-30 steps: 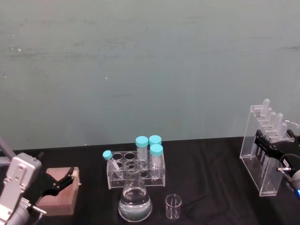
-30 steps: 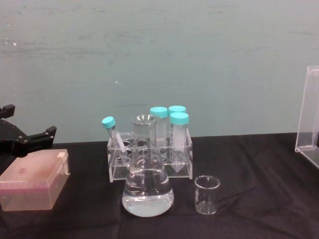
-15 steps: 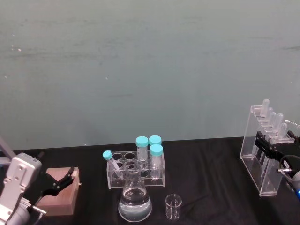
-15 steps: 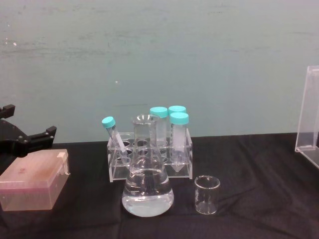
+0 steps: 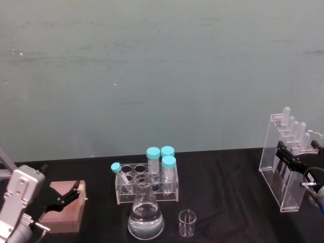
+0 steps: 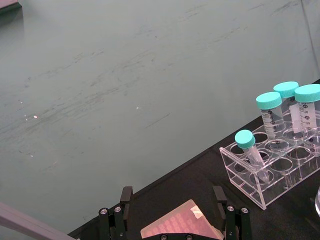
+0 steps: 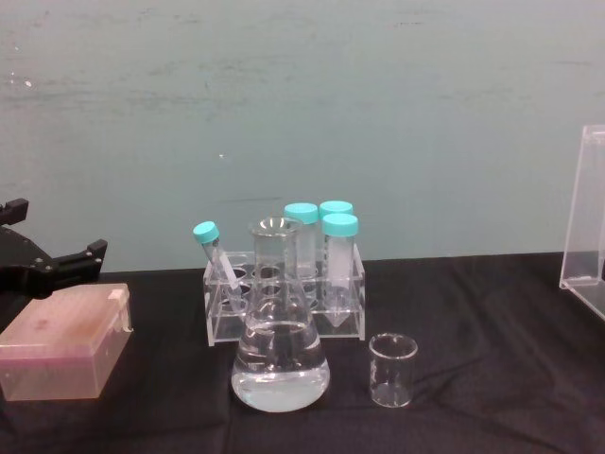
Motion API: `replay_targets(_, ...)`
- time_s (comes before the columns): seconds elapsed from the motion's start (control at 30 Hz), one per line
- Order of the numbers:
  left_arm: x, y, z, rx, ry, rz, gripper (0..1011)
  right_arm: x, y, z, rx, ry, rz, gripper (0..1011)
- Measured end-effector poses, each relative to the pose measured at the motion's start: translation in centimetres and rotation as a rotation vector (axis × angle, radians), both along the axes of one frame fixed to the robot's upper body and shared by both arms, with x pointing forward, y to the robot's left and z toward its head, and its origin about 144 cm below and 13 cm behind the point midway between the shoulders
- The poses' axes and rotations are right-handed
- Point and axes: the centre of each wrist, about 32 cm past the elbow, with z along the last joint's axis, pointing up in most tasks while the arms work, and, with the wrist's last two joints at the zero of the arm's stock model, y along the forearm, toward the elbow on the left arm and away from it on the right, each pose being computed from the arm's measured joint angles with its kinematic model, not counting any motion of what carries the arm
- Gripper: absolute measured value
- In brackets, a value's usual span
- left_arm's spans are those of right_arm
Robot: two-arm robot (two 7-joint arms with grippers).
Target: Place the experimental apparatus aside using one hand.
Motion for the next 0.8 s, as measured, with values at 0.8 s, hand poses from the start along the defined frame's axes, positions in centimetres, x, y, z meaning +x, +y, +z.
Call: replay_targets(0.8, 0.0, 0.0, 0.0, 0.0, 0.0, 0.0, 1000, -1.8, 0.2, 1.0, -0.02, -0.002, -0.01, 1002)
